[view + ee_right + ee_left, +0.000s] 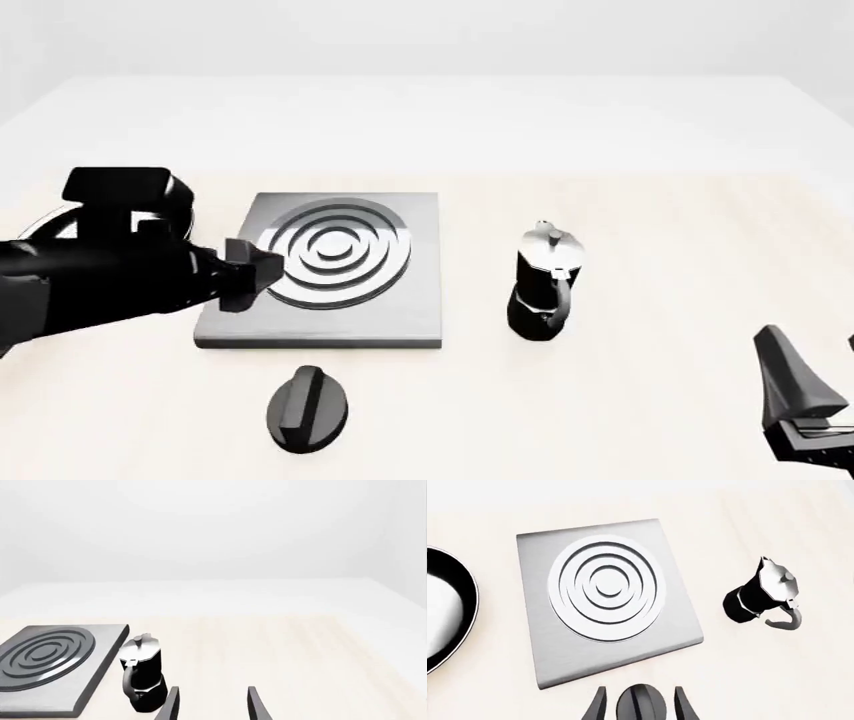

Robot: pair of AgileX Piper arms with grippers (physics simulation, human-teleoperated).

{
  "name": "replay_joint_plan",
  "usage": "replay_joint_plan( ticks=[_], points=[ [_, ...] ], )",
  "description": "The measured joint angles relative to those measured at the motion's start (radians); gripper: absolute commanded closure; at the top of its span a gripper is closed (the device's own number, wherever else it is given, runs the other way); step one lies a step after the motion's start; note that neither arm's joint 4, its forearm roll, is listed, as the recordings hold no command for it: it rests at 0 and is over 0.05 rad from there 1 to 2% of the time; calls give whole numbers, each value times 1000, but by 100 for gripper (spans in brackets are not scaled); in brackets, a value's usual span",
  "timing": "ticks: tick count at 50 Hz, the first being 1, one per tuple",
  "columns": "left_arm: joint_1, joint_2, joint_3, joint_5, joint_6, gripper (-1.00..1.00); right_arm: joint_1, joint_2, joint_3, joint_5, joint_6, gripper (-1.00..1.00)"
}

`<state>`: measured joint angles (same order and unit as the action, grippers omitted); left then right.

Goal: Turn on the stove and put the moka pot on it.

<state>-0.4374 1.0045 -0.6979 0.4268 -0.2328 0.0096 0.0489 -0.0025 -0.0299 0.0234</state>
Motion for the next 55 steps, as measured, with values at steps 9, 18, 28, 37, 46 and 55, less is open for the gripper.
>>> replay_joint_plan(
  ticks=[9,18,28,37,46,55],
  points=[
    [-36,84,-32,25,-36,-100,-2,-11,0,7,5,-100],
    [-39,149,-36,20,-43,-100,-4,-15,0,8,13,-100],
    [-32,199,-31,4,-31,-100,-5,-13,0,4,25,-100],
    [-23,242,-11,-27,-31,-100,-4,-5,1,-4,33,-100],
    [-21,275,11,-58,-41,-100,-2,9,1,-16,39,-100],
    [-32,302,32,-87,-63,-100,-1,20,2,-25,42,-100]
  ],
)
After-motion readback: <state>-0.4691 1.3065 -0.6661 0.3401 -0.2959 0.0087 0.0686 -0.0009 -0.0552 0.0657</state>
